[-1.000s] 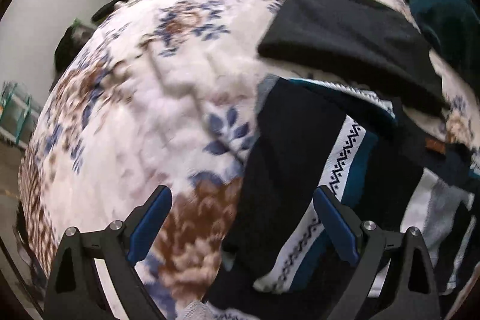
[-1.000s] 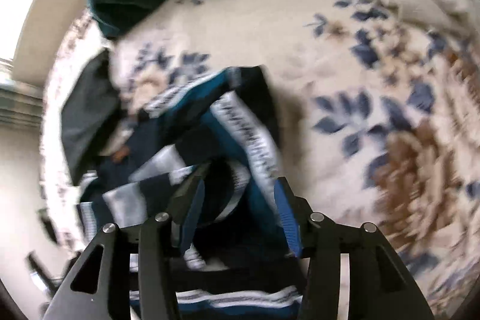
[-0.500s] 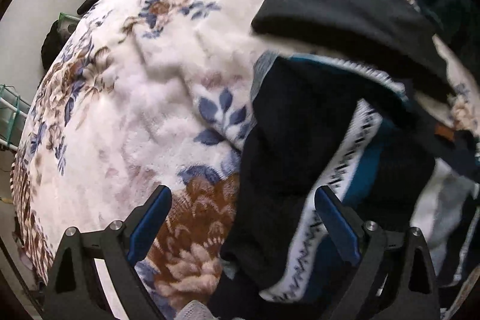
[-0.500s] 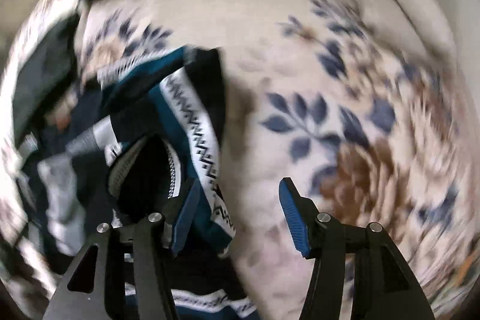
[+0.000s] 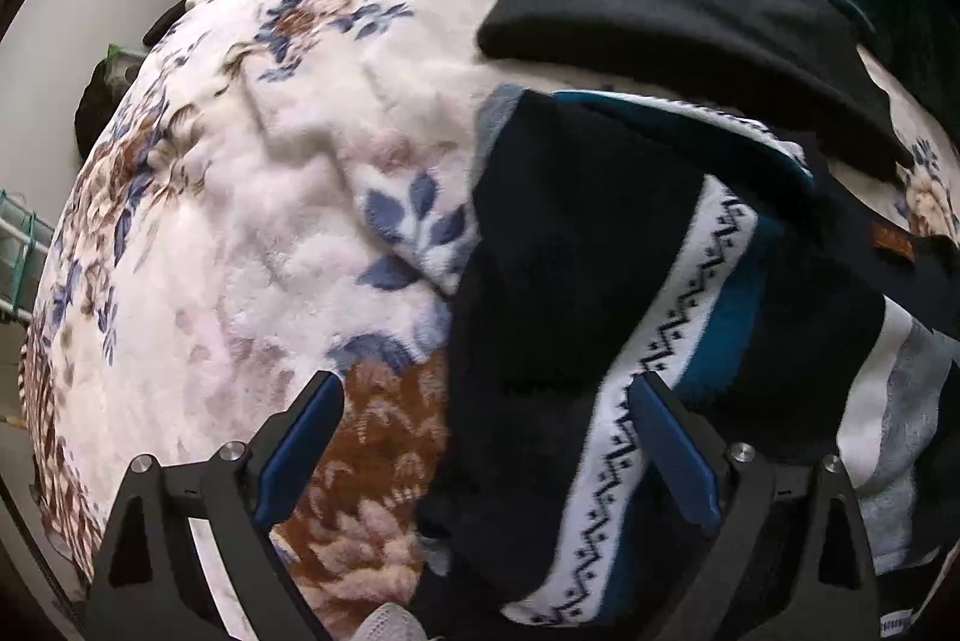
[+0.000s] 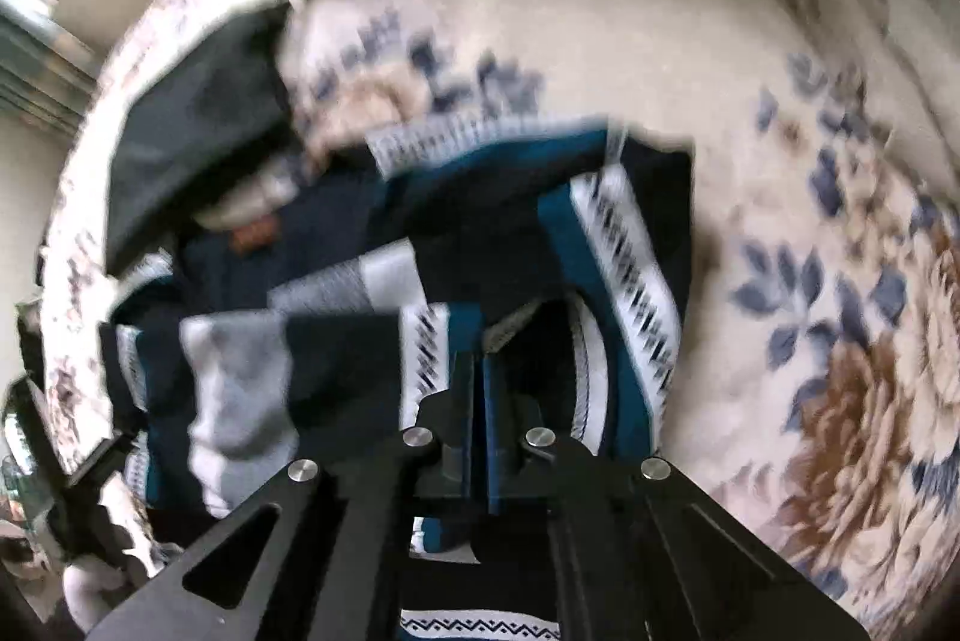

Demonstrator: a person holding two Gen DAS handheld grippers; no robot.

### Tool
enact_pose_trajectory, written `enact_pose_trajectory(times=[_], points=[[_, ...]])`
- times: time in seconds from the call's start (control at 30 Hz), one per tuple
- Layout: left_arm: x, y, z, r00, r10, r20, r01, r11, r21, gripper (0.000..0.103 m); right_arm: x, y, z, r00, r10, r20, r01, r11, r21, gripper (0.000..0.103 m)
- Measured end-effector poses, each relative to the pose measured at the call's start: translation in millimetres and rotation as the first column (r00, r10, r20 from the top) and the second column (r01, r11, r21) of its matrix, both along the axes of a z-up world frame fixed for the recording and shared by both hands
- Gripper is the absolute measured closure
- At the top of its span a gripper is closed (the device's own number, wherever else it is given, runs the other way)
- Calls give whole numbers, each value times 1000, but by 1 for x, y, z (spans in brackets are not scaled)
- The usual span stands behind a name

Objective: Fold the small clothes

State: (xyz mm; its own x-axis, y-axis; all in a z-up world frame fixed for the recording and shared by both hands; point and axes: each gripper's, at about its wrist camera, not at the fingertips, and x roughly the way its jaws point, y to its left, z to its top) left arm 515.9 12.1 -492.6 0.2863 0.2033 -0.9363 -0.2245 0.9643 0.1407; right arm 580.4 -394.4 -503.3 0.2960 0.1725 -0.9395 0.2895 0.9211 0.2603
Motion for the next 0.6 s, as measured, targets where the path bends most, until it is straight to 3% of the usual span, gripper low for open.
enact_pose_trajectory(times=[0.1,0.17,0.23,0.3,0.33,0.37,0.4,0.43,0.5,0.6], points=[[-1,9,-4,999,29,-14,-29,999,-16,5,-19,-18,31,991,-23,129,19,999,30,100],[-1,12,-2,999,46,-20,-46,999,-24,5,-23,-31,24,994,-31,102,26,999,47,100],[-1,13,4,999,48,-22,-49,998,-30,5,-31,-46,-8,998,-47,-37,48,998,41,100],[-1,11,16,999,40,1,-40,998,-45,5,-36,-54,-32,986,-46,-159,56,997,57,97],[0,9,21,1000,27,12,-27,999,-48,5,-40,-58,-36,976,-72,-206,78,997,19,97],[3,5,26,1000,10,23,-9,999,-43,5,-43,-62,-31,975,-97,-199,99,995,1,97],[7,1,29,999,-6,33,7,999,-40,5,-46,-63,-24,978,-120,-170,120,993,-9,91],[11,-3,30,999,-22,40,23,999,-39,5,-47,-64,-17,980,-135,-148,134,991,-20,78],[26,-12,27,997,-58,43,59,998,-25,5,-46,-58,7,982,-178,-61,175,983,-49,64],[55,-22,11,994,-106,33,105,994,31,5,-26,-25,31,990,-127,64,131,990,-61,58]])
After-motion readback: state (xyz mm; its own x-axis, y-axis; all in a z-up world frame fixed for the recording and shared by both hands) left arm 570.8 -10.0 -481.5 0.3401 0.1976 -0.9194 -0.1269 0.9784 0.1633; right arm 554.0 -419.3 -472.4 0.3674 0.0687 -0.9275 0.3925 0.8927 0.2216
